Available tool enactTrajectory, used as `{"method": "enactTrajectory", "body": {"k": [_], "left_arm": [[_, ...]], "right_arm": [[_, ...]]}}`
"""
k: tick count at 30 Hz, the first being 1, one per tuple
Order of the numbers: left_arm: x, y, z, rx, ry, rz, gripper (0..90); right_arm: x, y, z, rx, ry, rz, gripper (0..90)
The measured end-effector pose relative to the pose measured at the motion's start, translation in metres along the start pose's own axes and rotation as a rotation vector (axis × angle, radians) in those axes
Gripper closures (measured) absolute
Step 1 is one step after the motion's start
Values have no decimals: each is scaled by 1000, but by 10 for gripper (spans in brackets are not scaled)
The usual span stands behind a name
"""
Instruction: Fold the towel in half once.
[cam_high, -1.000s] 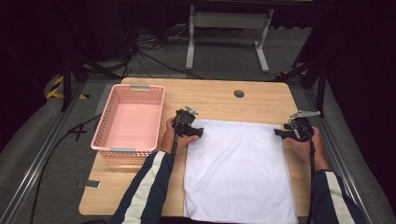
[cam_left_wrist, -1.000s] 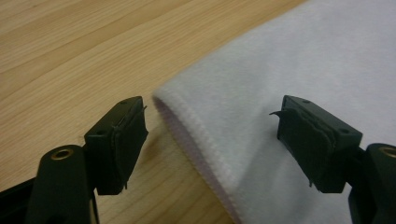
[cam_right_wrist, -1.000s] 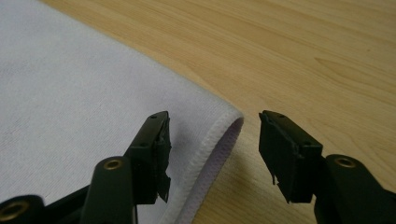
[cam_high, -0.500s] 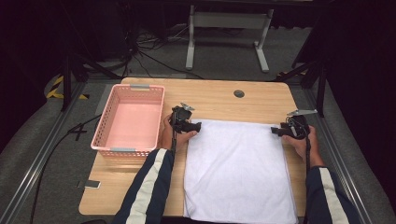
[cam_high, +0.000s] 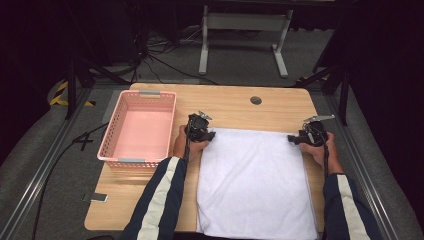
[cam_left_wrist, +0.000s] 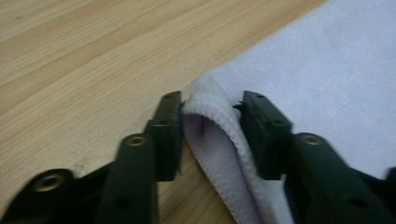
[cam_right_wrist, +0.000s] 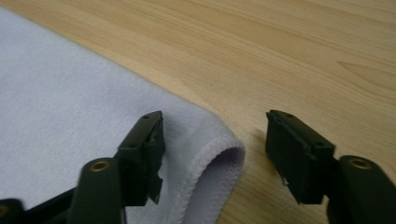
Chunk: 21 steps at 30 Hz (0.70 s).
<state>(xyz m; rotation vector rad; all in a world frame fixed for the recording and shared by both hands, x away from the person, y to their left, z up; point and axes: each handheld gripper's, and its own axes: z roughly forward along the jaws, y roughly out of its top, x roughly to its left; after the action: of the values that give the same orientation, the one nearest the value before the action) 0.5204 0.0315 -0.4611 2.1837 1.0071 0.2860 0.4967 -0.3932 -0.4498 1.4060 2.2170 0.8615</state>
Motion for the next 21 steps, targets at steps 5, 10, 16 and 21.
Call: {"method": "enactTrajectory", "body": {"k": [5, 10, 16, 21], "left_arm": [[-2, 2, 0, 12, -24, 18, 806], [-5, 8, 1, 14, 70, 33, 818], [-1, 24, -5, -4, 117, 2, 818], [-11, 31, -31, -43, 92, 19, 815]], "right_arm": [[3, 4, -1, 28, 48, -22, 627], [3, 5, 1, 19, 90, 23, 824], [13, 19, 7, -33, -3, 10, 839], [21, 31, -13, -115, 26, -33, 840]]}}
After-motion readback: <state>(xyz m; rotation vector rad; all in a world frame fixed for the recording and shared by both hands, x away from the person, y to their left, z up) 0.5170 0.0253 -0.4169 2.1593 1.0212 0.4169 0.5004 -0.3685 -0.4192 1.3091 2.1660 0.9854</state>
